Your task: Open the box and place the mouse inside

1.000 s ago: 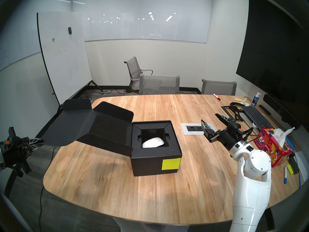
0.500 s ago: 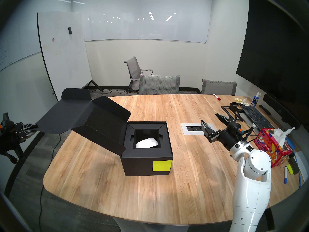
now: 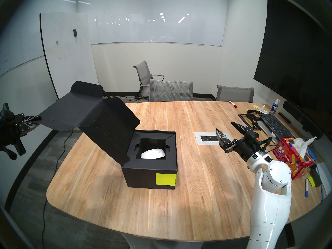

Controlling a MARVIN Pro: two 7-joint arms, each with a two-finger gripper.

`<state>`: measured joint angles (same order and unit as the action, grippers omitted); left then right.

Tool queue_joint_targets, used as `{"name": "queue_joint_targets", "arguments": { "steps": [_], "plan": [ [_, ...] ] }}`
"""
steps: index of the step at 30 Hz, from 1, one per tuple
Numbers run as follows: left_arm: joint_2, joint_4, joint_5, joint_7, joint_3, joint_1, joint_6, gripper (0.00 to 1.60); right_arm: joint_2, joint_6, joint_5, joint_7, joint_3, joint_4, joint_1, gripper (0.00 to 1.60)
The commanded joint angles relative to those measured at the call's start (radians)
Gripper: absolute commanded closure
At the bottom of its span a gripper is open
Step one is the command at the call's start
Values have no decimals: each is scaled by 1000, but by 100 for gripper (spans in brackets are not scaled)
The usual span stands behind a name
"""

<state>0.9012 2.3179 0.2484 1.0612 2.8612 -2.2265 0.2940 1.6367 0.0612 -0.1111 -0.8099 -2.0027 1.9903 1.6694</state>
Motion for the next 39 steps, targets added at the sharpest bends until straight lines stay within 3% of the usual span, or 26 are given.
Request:
{"name": "queue_joint_targets", "arguments": {
  "steps": [1, 13, 20, 29, 39],
  "plan": [
    [-79, -13, -11, 13, 19, 110, 33, 160, -2, -5, 9, 1, -2, 21, -10, 0],
    [-172, 33, -6, 83, 19, 161, 104, 160, -2, -4, 10, 2, -2, 21, -9, 0],
    [-180, 102, -12, 111, 14, 150, 109, 160, -2, -4, 10, 2, -2, 22, -9, 0],
    [-225, 126, -26, 96, -46, 148, 134, 160, -2, -4, 10, 2, -2, 22, -9, 0],
    [-339, 126, -21, 55, -143, 193, 144, 160, -2, -5, 10, 2, -2, 21, -9, 0]
  ]
}}
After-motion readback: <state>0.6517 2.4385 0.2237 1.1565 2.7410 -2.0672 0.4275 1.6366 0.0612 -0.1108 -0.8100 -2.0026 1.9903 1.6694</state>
